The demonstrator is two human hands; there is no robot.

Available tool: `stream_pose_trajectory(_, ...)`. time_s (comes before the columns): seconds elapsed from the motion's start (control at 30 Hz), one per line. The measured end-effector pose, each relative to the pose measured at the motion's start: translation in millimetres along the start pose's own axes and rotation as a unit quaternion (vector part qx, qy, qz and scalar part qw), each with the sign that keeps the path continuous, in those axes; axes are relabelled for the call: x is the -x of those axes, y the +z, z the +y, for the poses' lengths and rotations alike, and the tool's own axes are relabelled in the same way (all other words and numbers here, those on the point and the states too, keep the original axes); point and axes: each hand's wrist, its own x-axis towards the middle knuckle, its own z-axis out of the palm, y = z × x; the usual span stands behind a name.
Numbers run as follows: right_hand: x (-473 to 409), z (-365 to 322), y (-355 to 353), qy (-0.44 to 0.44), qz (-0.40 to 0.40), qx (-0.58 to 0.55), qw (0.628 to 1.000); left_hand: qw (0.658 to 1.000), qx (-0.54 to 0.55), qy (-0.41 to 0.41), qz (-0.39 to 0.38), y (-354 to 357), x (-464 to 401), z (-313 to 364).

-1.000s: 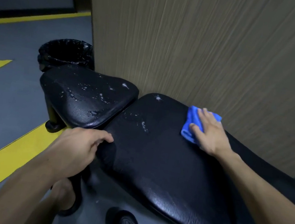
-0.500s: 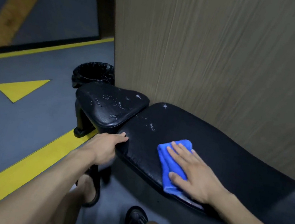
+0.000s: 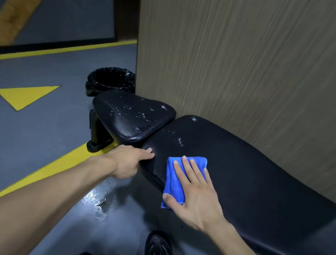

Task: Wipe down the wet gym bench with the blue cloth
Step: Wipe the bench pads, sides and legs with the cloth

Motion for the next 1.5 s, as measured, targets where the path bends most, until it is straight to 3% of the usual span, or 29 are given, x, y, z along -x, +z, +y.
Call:
stream_pose_trajectory(0.13,-26.0,12.3,-4.2,0.000,-0.015,-0.040,0.999,0.999,-0.009,0.038,0.027,-3.7,-1.5,-8.2)
stream_pose_trajectory(0.33,-108.7,37.0,1.3,0.037,0.008,-0.053,0.998,0.988,-0.034,0.085,0.128,-16.7,-21.6,-18.2)
stream_pose_trajectory(0.47,-174.5,57.7,5.9,0.048,0.024,-0.038,0.998,0.979,0.011,0.114,0.168,-13.9,-32.5,-34.2)
stream_pose_trajectory(0.6,-207.8,61.1,9.3,0.043,0.022,-0.033,0.998,0.981,0.075,0.092,0.152,-9.8,-32.5,-43.6)
stream_pose_trajectory(0.8,-194.9,51.1,5.3,-0.016,0.014,-0.066,0.998,0.981,0.035,0.088,0.170,-8.9,-34.7,-39.4)
stream_pose_trajectory(1.07,-68.8,27.8,-12.2,-0.166,-0.047,-0.062,0.983,0.987,0.057,0.061,0.138,-2.1,-10.6,-31.4)
stream_pose_trajectory(1.2,-52.4,55.5,-27.1,-0.139,-0.080,-0.025,0.987,0.986,0.068,0.055,0.145,3.3,-6.5,-30.7)
stream_pose_trajectory(1.4,-128.9,49.3,-7.9,0.021,-0.026,0.004,0.999,0.978,0.128,0.071,0.150,10.0,-5.6,-39.4)
stream_pose_trajectory(1.5,-126.1,7.7,2.3,-0.061,-0.029,0.018,0.998,0.972,0.193,0.083,0.104,6.1,-9.3,-47.9)
